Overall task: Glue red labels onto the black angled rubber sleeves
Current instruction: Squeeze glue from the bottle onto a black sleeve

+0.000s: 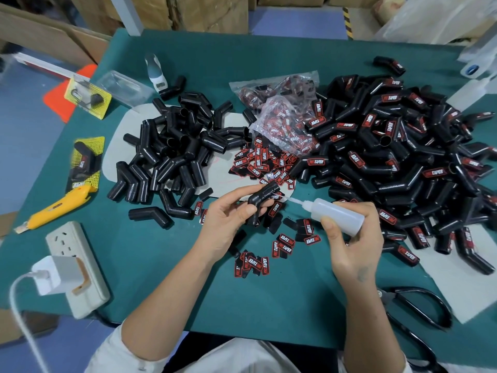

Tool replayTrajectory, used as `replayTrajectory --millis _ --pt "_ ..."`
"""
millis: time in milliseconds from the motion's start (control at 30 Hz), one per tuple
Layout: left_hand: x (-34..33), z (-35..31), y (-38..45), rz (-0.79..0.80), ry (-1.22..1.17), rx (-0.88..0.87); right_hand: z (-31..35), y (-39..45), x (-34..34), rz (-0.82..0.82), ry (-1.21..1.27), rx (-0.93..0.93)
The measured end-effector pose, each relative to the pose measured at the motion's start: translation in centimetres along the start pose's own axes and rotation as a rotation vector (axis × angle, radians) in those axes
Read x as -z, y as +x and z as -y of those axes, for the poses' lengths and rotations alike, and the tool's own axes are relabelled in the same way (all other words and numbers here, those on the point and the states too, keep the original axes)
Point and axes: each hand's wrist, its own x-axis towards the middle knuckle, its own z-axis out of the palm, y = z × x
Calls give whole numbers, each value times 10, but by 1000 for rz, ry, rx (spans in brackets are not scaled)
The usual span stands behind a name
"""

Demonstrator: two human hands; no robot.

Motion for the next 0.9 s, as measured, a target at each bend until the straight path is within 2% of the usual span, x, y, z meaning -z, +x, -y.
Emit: replayTrajectory --millis 733,900 --pt "-1 -1 0 -4 55 -8 2 0 -1 31 -12 48" --pt "0 -1 0 1 65 -15 -1 1 1 -14 -4 22"
